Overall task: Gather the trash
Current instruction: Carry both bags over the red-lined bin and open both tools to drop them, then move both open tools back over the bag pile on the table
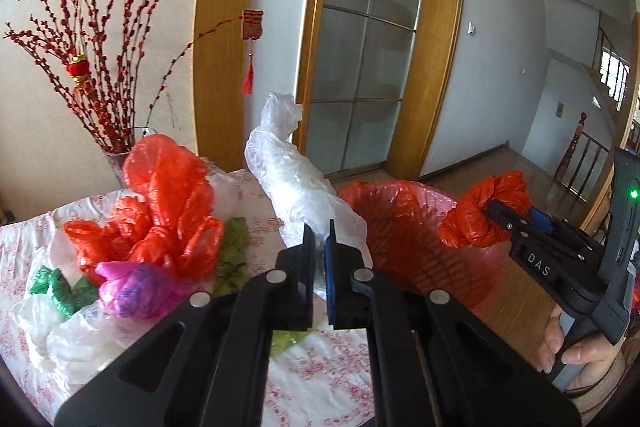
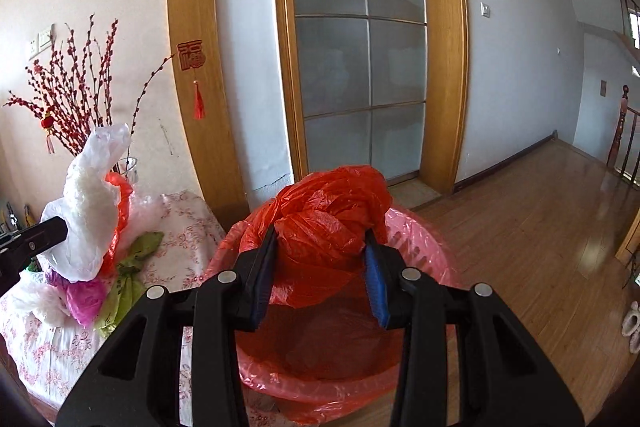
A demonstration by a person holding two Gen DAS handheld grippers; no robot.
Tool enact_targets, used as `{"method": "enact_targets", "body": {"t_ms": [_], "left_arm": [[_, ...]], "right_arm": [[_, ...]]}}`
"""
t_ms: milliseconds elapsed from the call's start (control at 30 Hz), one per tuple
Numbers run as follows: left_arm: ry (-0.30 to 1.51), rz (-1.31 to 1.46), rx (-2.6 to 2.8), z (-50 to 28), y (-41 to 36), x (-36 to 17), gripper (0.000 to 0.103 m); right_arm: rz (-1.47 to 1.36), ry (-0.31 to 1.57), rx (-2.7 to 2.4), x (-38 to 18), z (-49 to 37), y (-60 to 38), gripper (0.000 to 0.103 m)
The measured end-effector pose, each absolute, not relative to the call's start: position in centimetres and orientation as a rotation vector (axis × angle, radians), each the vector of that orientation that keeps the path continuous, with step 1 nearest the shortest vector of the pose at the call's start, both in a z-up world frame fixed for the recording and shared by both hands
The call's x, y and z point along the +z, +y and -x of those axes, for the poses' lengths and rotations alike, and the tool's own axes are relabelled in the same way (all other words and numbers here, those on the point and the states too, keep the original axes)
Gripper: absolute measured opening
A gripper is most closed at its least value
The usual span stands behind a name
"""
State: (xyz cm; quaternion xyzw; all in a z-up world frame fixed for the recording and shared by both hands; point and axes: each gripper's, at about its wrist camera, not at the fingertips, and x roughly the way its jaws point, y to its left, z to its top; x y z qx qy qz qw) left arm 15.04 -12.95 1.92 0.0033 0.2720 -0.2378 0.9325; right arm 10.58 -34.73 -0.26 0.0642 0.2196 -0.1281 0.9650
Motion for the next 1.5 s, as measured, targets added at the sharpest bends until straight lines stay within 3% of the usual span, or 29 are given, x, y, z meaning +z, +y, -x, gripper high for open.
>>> {"method": "enact_targets", "body": {"t_ms": [667, 867, 1000, 1167, 1233, 1400, 1500], "left_arm": [[0.658, -0.081, -0.65, -19.4, -22.7, -2.7, 0.006], [0.678, -0.08, -0.658, -20.0, -24.1, -3.5, 0.009], [0.697, -0.076, -0.646, -20.5, -24.0, -4.1, 0.025], [0.706, -0.066, -0.596, -20.5, -22.4, -4.4, 0.032], [0.681, -0.066, -0.554, -20.0, -21.4, -4.1, 0.047], [0.617, -0.068, -0.452, -18.1, -17.7, -2.9, 0.065], [0.573, -0.079, -0.377, -16.9, -15.1, -2.1, 0.072]], "right_arm": [[-0.197, 0.459, -0.321, -1.5, -12.8, -39.8, 0.041], [-0.224, 0.459, -0.316, -1.7, -13.4, -40.4, 0.047], [-0.244, 0.464, -0.311, -2.1, -13.5, -40.9, 0.058], [-0.237, 0.476, -0.321, -2.3, -13.3, -40.9, 0.059], [-0.233, 0.474, -0.327, -2.4, -12.9, -40.7, 0.062], [-0.169, 0.462, -0.324, -2.6, -12.0, -38.6, 0.078], [-0.132, 0.462, -0.296, -2.5, -11.8, -37.1, 0.079]]}}
